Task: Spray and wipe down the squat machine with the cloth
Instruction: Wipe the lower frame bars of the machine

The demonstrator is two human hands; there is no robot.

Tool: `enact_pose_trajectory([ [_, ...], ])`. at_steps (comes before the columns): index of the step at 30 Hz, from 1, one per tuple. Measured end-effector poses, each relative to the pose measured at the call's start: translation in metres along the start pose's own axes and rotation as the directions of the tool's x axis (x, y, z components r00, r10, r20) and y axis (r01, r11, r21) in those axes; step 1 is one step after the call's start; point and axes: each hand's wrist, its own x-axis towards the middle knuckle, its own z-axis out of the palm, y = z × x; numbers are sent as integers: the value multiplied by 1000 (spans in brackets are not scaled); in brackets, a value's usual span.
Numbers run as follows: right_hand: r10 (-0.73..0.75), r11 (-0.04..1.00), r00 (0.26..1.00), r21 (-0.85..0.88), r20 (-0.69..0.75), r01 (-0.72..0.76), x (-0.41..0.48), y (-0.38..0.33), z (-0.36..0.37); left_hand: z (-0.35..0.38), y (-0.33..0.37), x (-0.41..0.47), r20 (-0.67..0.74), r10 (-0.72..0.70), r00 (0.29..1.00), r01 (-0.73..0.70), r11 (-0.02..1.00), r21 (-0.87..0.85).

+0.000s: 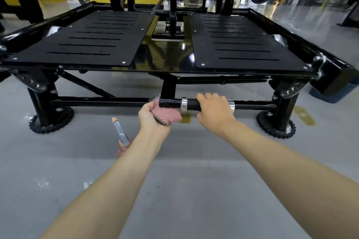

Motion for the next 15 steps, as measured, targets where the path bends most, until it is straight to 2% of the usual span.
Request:
enact_pose_trajectory([
  [6,-19,1000,1000,-10,-10,19,0,3,6,23,40,34,53,-118,992,91,929,358],
  [11,-57,998,998,3,22,57,1,7,9,26,38,57,6,-84,996,75,918,389],
  [15,-79,995,990,72,113,71,6,14,0,24,35,47,18,-84,996,69,911,405],
])
